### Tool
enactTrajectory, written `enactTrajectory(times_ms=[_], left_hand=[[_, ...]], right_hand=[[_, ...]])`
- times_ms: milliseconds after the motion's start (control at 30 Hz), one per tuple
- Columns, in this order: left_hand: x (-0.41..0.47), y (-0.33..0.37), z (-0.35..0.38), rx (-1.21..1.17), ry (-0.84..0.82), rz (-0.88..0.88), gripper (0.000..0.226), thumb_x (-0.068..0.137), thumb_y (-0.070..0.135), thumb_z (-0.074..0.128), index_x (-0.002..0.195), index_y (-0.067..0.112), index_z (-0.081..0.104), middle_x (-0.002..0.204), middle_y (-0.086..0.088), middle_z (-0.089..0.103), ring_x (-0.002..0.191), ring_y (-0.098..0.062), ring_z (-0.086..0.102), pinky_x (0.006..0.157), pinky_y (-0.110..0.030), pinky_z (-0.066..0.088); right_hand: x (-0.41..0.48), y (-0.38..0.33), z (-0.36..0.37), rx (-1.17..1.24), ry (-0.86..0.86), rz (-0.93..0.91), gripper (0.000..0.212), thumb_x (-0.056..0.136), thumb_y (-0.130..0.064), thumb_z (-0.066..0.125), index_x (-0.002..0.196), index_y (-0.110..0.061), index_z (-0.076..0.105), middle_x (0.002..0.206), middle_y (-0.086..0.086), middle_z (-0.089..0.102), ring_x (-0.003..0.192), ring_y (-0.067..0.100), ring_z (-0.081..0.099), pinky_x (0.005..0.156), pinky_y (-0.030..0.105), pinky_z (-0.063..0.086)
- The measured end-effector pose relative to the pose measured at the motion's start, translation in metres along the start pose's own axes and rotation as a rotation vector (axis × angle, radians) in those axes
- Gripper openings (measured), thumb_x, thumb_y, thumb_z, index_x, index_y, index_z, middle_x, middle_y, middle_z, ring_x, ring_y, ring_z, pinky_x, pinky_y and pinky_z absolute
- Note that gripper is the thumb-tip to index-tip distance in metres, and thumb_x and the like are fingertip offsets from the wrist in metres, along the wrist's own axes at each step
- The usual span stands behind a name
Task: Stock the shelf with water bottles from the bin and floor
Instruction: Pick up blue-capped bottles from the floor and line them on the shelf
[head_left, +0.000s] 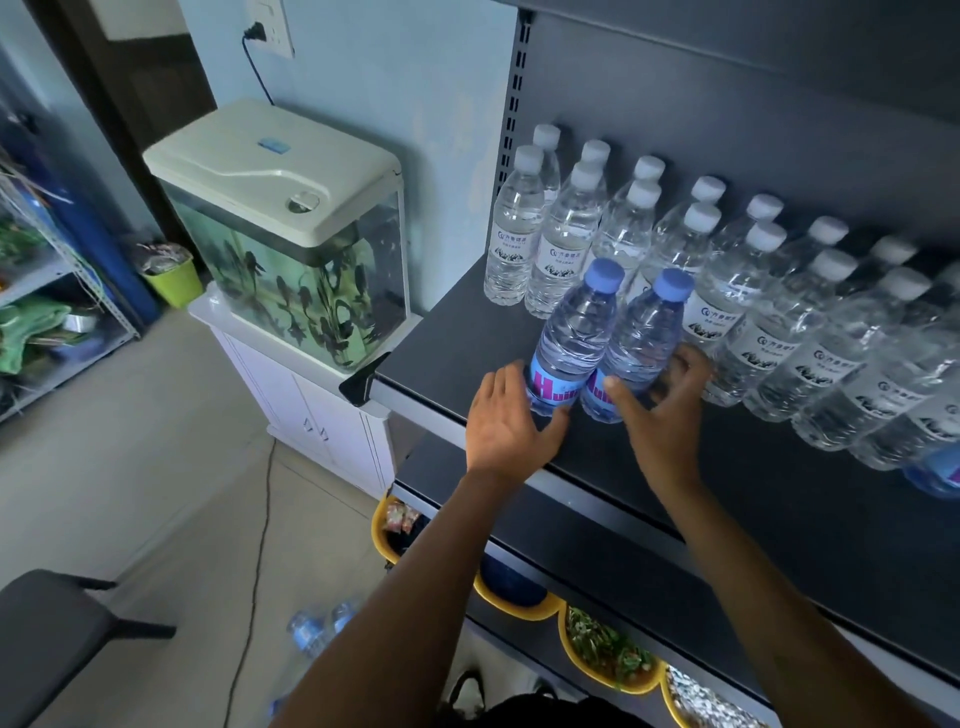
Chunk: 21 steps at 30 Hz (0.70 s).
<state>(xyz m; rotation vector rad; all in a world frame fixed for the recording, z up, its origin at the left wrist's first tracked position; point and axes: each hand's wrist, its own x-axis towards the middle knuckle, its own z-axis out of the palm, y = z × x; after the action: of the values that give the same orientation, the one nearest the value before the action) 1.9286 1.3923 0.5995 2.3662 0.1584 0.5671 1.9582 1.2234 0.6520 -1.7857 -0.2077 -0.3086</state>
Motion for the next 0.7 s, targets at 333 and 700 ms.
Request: enactTrajectory(times_ms=[333, 700], left_hand=[[0.007, 0.004, 0.0, -0.043, -0.034, -0.12, 0.074, 0.08, 0.065, 0.074, 0.132, 0.018, 0.05, 0.121, 0.004, 0.058, 0.114, -0.014, 0.053, 0.098, -0.032, 0.049], [0.011, 0.004, -0.002, -0.087, -0.028, -0.119, 0.062, 0.084, 0.058, 0.074, 0.126, 0.016, 0.054, 0.117, 0.002, 0.059, 0.112, -0.017, 0.053, 0.094, -0.033, 0.047]], right_hand=[[0.002, -0.003, -0.01, -0.063, -0.051, -0.06, 0.075, 0.089, -0.01, 0.07, 0.153, -0.021, 0.031, 0.137, -0.021, 0.053, 0.125, 0.015, 0.06, 0.1, 0.04, 0.055], [0.002, 0.017, -0.017, -0.151, -0.161, 0.103, 0.076, 0.084, 0.001, 0.079, 0.145, -0.024, 0.041, 0.136, -0.008, 0.062, 0.124, 0.004, 0.061, 0.109, 0.037, 0.049]])
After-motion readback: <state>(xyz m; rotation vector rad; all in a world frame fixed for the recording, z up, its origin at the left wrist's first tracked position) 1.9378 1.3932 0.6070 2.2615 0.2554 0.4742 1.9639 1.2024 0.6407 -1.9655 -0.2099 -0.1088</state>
